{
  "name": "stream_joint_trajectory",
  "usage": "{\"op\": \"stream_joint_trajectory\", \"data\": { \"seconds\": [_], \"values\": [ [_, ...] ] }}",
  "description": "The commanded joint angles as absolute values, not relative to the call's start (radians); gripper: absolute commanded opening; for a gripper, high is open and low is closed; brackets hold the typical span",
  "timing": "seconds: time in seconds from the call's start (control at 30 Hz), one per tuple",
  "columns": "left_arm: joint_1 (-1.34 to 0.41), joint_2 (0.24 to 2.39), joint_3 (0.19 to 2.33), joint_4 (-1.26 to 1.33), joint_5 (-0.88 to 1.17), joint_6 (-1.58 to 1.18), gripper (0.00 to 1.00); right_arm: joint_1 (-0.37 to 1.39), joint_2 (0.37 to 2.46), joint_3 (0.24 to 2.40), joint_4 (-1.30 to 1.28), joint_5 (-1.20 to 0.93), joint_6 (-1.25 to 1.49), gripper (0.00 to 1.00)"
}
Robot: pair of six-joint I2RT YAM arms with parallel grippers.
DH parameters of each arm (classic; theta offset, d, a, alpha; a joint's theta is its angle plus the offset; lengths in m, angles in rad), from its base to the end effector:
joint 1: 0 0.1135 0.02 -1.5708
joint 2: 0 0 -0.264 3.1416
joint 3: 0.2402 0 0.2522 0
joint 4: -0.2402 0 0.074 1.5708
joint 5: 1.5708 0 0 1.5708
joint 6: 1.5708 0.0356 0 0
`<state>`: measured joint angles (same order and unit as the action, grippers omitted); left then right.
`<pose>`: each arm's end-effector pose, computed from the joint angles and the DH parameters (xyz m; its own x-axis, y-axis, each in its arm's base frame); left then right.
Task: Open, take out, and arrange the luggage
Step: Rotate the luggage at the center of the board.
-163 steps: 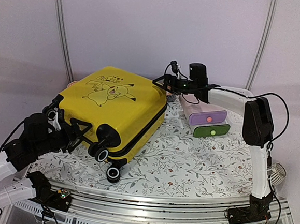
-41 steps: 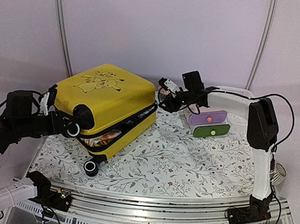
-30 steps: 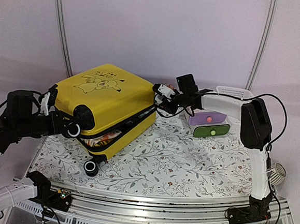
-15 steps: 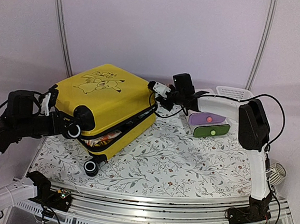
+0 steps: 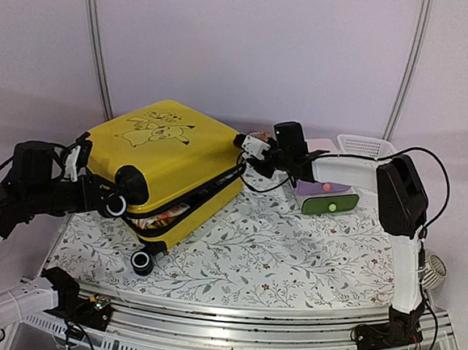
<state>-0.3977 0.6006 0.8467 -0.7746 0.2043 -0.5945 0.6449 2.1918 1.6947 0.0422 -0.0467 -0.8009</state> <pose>0.1071 -0.0528 0.3257 -0.6880 -0.3058 -0.6581 0.1876 0.8011 -0.5684 0.4113 0.3115 0.2160 0.2108 -0.7389 -0.6400 -0.6934 0.3485 -0.6307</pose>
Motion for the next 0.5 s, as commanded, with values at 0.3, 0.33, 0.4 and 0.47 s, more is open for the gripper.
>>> {"op": "stream_joint_trajectory", "data": {
  "seconds": [0.3,0.33,0.4,0.47],
  "values": [
    [-0.351,0.581,0.868,-0.833,0.031,-0.637,0.22,0.637,2.143,1.571,-0.076,-0.098,-0.856,0.40],
    [-0.352,0.581,0.869,-0.832,0.032,-0.638,0.22,0.637,2.148,1.573,-0.071,-0.097,-0.855,0.40],
    [-0.351,0.579,0.870,-0.833,0.031,-0.637,0.22,0.637,2.160,1.585,-0.059,-0.089,-0.847,0.42],
    [-0.352,0.579,0.871,-0.829,0.029,-0.637,0.22,0.637,2.171,1.598,-0.040,-0.091,-0.837,0.47]
  ]
}}
